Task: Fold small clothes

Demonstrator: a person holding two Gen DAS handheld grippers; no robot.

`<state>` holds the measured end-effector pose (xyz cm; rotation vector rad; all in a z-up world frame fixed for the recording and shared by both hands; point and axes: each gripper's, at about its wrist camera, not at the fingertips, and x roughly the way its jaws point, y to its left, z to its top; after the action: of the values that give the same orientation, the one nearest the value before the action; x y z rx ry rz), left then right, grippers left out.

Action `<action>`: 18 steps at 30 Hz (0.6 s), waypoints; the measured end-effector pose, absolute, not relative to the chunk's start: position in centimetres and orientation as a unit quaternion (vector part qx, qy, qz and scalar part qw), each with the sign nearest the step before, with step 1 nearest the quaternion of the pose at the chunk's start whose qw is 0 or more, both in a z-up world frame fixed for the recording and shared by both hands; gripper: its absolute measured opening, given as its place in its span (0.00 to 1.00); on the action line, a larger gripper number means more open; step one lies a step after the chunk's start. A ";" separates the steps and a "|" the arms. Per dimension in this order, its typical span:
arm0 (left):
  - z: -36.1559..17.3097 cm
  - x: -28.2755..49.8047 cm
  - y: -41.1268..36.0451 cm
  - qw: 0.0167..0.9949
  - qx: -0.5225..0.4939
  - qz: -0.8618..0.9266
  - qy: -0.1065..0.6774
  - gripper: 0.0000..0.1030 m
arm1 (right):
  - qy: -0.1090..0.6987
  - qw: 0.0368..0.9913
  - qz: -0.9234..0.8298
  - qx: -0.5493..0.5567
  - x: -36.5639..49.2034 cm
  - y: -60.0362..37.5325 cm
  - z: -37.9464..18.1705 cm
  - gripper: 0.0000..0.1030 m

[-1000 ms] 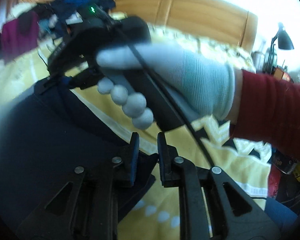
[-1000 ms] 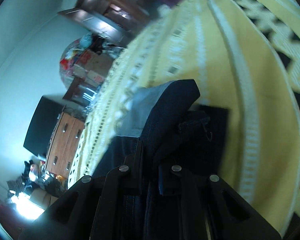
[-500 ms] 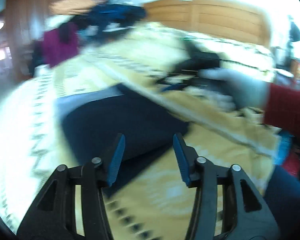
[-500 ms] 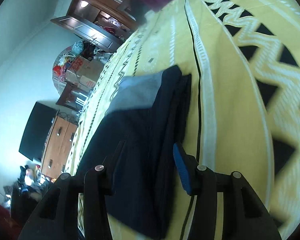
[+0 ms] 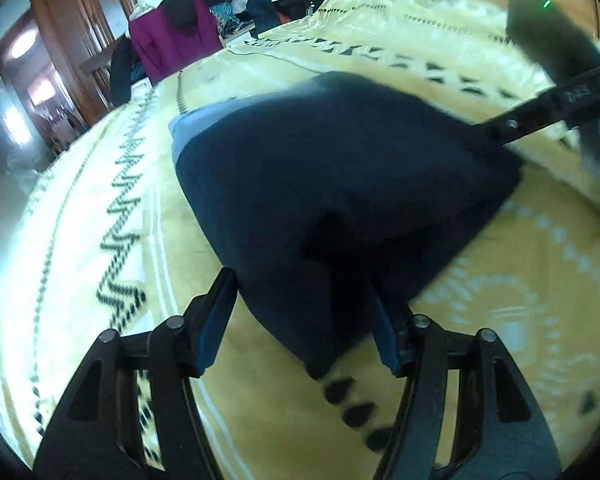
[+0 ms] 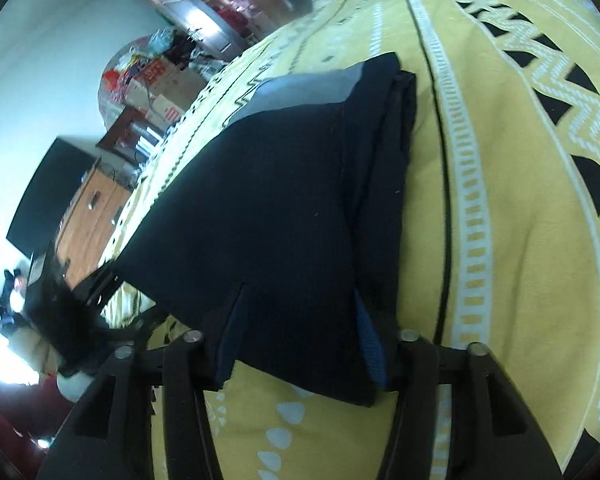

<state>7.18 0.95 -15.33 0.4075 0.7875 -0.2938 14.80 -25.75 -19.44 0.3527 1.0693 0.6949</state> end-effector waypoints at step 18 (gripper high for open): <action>-7.3 2.2 8.1 0.902 0.158 -0.209 0.343 0.42 | 0.509 0.793 0.301 0.148 13.6 -27.2 -21.4 0.03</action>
<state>2.19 8.10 -7.29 0.3262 0.7092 -0.4321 13.62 -27.20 -21.40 0.3177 1.0943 0.6479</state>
